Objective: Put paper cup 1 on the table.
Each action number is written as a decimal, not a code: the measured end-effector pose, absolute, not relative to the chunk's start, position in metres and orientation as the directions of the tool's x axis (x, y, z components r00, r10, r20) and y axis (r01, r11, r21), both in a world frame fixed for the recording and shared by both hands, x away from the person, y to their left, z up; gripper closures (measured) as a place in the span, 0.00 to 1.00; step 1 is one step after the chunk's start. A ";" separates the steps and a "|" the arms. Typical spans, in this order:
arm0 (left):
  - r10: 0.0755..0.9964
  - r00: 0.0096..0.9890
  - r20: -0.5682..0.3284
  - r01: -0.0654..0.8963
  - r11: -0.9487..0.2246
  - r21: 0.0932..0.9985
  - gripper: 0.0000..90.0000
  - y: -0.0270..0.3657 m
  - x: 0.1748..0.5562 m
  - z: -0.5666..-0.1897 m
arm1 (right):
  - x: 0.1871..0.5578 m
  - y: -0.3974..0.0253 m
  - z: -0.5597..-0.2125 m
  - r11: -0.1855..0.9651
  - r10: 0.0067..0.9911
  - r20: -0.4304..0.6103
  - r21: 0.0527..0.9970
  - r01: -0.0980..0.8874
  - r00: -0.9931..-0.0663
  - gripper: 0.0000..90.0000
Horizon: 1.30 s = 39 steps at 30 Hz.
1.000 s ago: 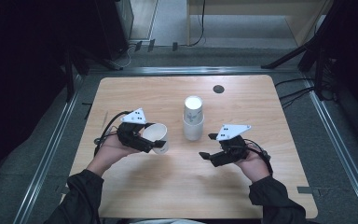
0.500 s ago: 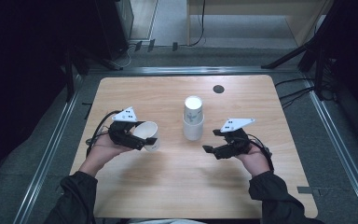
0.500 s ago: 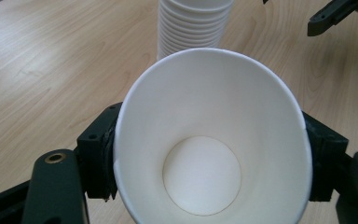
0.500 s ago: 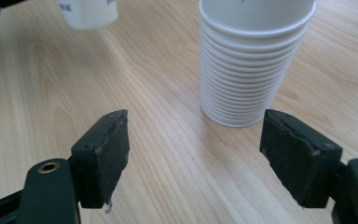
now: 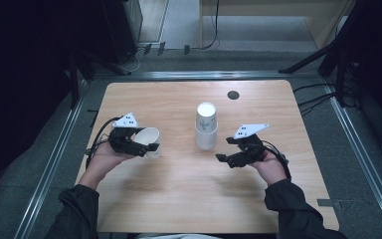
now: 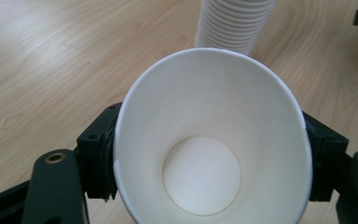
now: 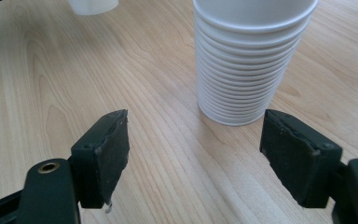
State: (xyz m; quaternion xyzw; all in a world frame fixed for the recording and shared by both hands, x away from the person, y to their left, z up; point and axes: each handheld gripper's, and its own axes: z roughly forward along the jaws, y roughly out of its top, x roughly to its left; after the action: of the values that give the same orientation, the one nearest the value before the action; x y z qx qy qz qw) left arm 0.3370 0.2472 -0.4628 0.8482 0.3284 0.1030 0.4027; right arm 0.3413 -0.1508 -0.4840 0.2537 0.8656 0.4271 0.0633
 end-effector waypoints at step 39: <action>0.813 0.578 -0.065 0.613 -0.380 0.693 0.23 0.298 0.363 -0.497 | 0.342 -0.144 -0.488 0.555 0.467 0.085 0.747 0.367 -0.880 0.27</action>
State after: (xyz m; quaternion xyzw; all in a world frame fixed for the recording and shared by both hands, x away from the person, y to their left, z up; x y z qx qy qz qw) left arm 0.3631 0.2980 -0.4975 0.8179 0.4359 0.1448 0.3464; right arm 0.3417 -0.1435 -0.4883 0.2370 0.8796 0.4079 0.0614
